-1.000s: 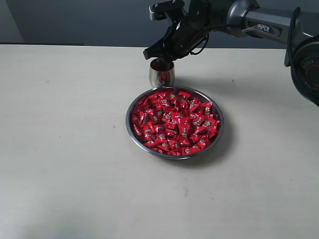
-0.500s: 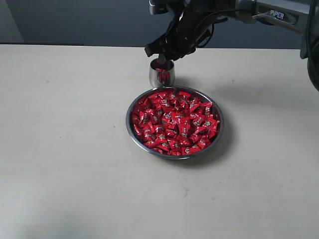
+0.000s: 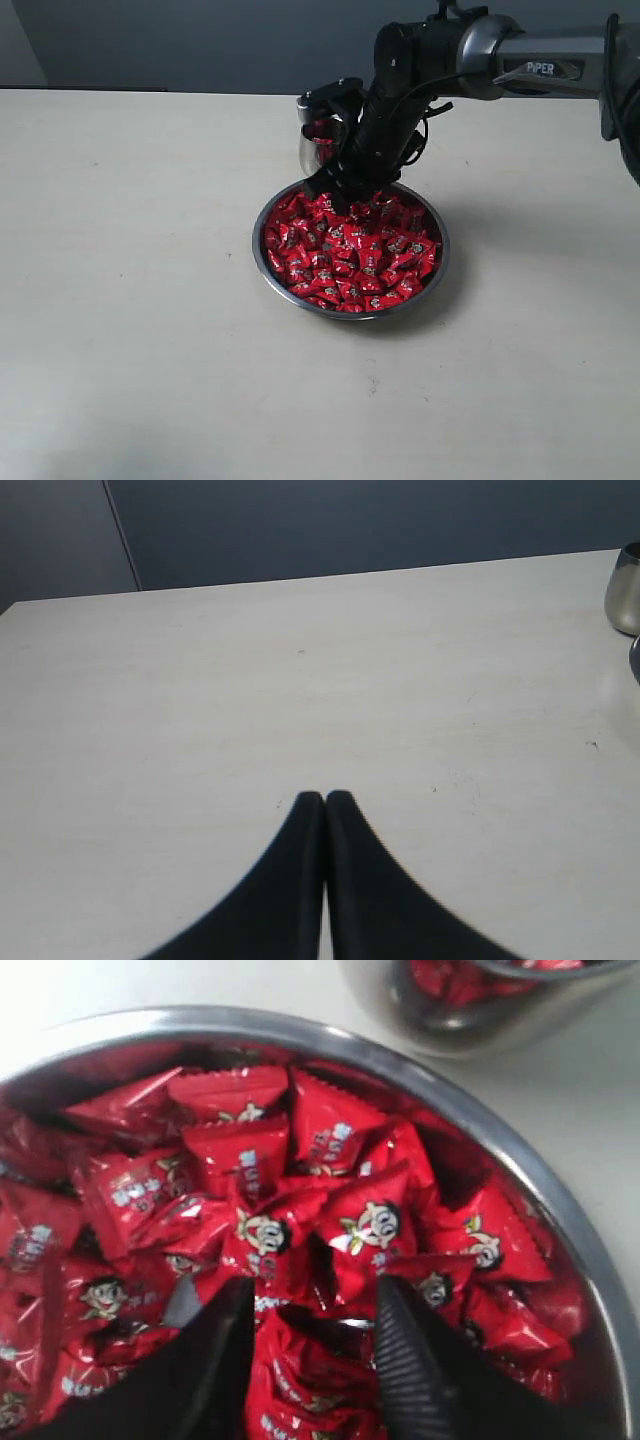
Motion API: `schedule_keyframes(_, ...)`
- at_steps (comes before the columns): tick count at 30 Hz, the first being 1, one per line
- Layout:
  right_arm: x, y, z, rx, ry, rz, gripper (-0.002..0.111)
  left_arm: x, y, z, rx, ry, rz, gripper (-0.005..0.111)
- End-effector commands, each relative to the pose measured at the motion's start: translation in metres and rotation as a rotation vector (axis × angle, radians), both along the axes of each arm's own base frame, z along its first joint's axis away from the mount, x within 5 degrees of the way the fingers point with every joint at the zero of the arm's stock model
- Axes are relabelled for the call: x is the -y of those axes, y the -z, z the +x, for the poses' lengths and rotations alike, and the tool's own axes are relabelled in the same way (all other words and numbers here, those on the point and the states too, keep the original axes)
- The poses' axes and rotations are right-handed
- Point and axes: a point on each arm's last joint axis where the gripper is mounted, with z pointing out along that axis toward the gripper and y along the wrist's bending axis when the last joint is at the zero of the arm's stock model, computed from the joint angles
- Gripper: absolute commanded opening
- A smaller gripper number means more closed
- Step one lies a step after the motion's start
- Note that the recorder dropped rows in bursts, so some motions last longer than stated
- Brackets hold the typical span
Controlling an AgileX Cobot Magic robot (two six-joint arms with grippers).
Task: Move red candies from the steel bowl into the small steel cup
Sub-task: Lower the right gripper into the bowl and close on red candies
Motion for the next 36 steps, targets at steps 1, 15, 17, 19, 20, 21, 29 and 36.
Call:
schedule_keyframes(1, -0.014, -0.006, -0.008, 0.089, -0.083, -0.024, 0.039, 0.000, -0.003, 0.000, 0.018, 0.005, 0.003, 0.000)
schedule_keyframes(15, -0.022, -0.001, -0.024, 0.010, -0.085, -0.068, 0.039, 0.000, -0.004, 0.000, 0.020, 0.005, 0.003, 0.000)
schedule_keyframes(17, -0.027, -0.002, -0.028, -0.027, -0.087, -0.019, 0.039, 0.000, -0.004, 0.000, 0.020, 0.005, 0.003, 0.000)
schedule_keyframes(19, -0.030, -0.002, -0.031, -0.054, -0.103, 0.025, 0.039, 0.000, -0.004, 0.000, 0.020, 0.005, 0.003, 0.000)
schedule_keyframes(20, -0.032, -0.002, -0.032, -0.064, -0.102, 0.043, 0.039, 0.000, -0.004, 0.000, 0.020, 0.005, 0.003, 0.000)
schedule_keyframes(21, -0.034, -0.003, -0.032, -0.068, -0.098, 0.063, 0.039, 0.000, -0.004, 0.000, 0.020, 0.005, 0.003, 0.000)
schedule_keyframes(29, -0.034, 0.014, -0.029, -0.066, -0.100, 0.034, 0.039, 0.000, -0.004, 0.000, 0.020, 0.005, 0.003, 0.000)
schedule_keyframes(36, -0.037, 0.022, -0.025, -0.041, -0.083, 0.058, 0.039, 0.000, -0.004, 0.000, 0.020, 0.005, 0.003, 0.000)
